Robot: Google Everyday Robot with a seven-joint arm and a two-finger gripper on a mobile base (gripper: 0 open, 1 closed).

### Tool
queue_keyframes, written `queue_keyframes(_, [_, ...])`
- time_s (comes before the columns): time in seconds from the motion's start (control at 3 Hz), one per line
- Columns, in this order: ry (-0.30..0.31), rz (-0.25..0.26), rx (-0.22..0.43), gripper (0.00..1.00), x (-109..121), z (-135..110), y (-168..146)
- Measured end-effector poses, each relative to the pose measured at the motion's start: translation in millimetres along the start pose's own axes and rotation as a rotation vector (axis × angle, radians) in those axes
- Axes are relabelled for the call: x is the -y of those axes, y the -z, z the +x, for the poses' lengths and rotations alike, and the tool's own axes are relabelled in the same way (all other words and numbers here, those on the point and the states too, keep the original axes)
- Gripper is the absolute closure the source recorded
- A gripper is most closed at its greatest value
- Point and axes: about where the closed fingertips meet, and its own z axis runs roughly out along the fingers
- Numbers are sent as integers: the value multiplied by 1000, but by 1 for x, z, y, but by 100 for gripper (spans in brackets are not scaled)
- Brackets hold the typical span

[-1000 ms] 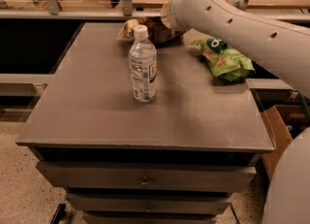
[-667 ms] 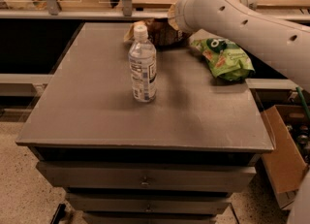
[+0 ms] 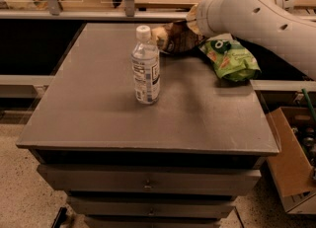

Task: Move brown chip bag near green rice chip bag

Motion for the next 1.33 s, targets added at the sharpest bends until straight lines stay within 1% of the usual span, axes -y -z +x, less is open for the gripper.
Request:
queue_keyframes(0.33, [-9, -10, -21, 100, -8, 13, 17])
queue_keyframes(0.67, [-21, -24, -15, 100, -14, 19, 25])
queue_keyframes(1.0, [-47, -29, 16, 84, -16, 20, 27])
queue_keyframes(1.33, [-76, -34, 48, 61, -16, 21, 28])
